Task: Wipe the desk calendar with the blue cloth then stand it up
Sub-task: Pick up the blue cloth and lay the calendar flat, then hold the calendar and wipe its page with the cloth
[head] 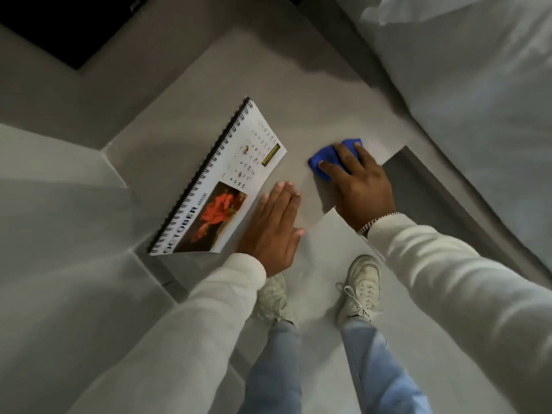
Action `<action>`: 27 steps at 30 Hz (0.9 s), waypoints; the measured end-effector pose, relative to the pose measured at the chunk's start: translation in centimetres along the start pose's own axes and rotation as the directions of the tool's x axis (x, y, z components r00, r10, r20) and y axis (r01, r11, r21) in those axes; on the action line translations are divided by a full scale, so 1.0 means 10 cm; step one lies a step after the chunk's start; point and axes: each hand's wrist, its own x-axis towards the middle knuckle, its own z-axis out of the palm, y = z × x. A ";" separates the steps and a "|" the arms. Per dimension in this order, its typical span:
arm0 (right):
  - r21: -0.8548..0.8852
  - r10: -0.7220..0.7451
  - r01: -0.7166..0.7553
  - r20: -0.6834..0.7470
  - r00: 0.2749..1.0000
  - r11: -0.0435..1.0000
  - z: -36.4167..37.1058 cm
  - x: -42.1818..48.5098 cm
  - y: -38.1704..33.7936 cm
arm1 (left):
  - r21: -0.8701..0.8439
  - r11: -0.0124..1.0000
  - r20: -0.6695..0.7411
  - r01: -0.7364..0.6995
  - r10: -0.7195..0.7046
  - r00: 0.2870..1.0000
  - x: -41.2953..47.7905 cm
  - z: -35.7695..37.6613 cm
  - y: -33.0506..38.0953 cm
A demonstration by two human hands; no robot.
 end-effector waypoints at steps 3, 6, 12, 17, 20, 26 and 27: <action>0.167 0.082 -0.078 -0.016 0.997 0.983 -0.03 -0.26 -0.18 | -0.082 0.990 -0.082 -0.112 0.106 0.991 -0.22 -0.36 0.09; 0.380 0.205 -0.170 -0.052 0.977 0.909 -0.02 -0.42 -0.42 | 0.001 0.978 -0.229 -0.207 0.202 0.952 -0.39 -0.73 0.02; 0.719 0.390 -0.196 -0.113 0.914 0.667 0.03 -0.54 -0.81 | 0.188 0.968 -0.246 -0.166 0.211 0.946 -0.24 -1.39 -0.49; 0.841 0.505 -0.205 -0.092 0.858 0.500 0.05 -0.39 -1.06 | 0.150 0.978 -0.075 -0.147 0.160 0.984 -0.09 -1.45 -0.74; 0.882 0.580 -0.222 -0.070 0.811 0.416 0.07 -0.22 -1.16 | 0.119 0.979 -0.063 -0.165 0.173 0.983 -0.08 -1.44 -0.75; 0.980 0.681 -0.134 -0.003 0.733 0.149 0.11 0.05 -1.56 | 0.080 0.978 -0.068 -0.192 0.198 0.978 -0.08 -1.41 -0.75; 0.985 0.678 -0.127 0.015 0.735 0.116 0.14 0.04 -1.65 | 0.073 0.977 -0.070 -0.201 0.206 0.976 -0.08 -1.41 -0.75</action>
